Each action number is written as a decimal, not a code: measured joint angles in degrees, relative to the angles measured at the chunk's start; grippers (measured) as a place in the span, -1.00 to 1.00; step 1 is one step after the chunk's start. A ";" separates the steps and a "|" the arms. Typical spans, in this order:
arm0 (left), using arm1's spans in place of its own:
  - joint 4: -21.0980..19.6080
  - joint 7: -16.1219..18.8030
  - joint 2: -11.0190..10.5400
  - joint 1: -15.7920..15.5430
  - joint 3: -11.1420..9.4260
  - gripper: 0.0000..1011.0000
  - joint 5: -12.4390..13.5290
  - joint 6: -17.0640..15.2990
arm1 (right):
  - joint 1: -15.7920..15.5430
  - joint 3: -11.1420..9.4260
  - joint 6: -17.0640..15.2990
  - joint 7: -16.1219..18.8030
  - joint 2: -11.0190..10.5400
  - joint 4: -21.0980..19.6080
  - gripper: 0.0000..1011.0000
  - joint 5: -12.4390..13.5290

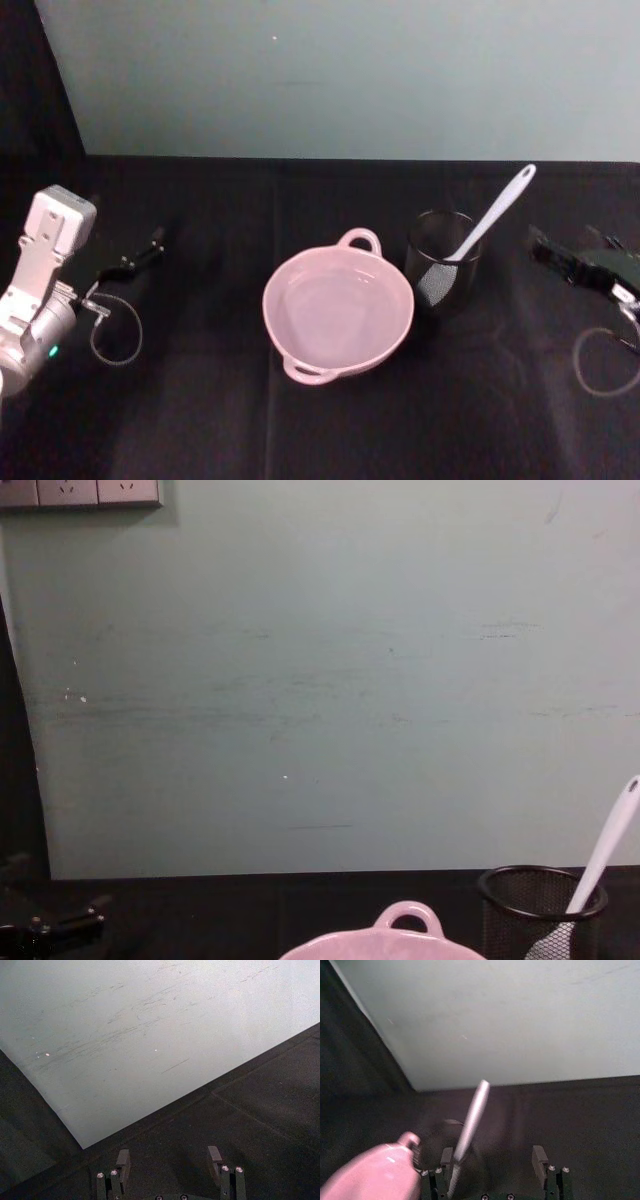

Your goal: Use the one hand to pick up the spoon and stir the clear water in the bowl.

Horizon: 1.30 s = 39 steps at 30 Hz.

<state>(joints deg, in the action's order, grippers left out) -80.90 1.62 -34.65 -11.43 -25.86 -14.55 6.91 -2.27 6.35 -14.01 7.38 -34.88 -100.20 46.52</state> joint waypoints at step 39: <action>0.00 0.00 0.00 0.00 0.00 1.00 0.00 0.00 | 8.77 8.08 15.87 -2.11 4.37 19.00 0.98 -22.04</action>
<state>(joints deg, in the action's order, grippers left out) -80.90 1.62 -34.64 -11.43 -25.86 -14.55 6.91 6.51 14.43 1.87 5.26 -30.52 -81.19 24.48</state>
